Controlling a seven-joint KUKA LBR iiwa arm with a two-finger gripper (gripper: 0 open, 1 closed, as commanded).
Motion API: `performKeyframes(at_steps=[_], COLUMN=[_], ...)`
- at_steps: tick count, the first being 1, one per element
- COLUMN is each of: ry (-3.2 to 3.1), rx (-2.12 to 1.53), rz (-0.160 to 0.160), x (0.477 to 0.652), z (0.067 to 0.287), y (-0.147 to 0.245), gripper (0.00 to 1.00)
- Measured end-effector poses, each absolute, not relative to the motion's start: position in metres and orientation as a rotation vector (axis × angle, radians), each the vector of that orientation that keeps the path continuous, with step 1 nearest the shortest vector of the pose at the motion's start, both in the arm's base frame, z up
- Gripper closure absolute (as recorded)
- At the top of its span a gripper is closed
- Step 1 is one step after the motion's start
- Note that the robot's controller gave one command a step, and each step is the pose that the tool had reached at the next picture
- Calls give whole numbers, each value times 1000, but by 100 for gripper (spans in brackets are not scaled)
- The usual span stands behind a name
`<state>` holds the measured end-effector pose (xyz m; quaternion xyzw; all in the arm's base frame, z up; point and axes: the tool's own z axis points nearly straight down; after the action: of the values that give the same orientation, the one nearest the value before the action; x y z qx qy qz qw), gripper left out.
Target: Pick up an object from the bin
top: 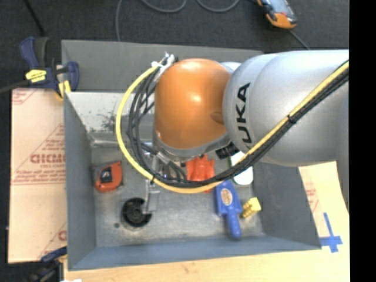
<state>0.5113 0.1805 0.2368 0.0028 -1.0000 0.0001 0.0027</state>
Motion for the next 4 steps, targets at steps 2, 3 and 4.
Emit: performKeyframes(at_steps=[2,3,4], ry=[-3146,-3143,-3144], rx=[88,26,13], rz=[-2,-2,-1], x=[500,491,494], z=[217,191,157], y=[175,164,165], gripper=[0,0,0])
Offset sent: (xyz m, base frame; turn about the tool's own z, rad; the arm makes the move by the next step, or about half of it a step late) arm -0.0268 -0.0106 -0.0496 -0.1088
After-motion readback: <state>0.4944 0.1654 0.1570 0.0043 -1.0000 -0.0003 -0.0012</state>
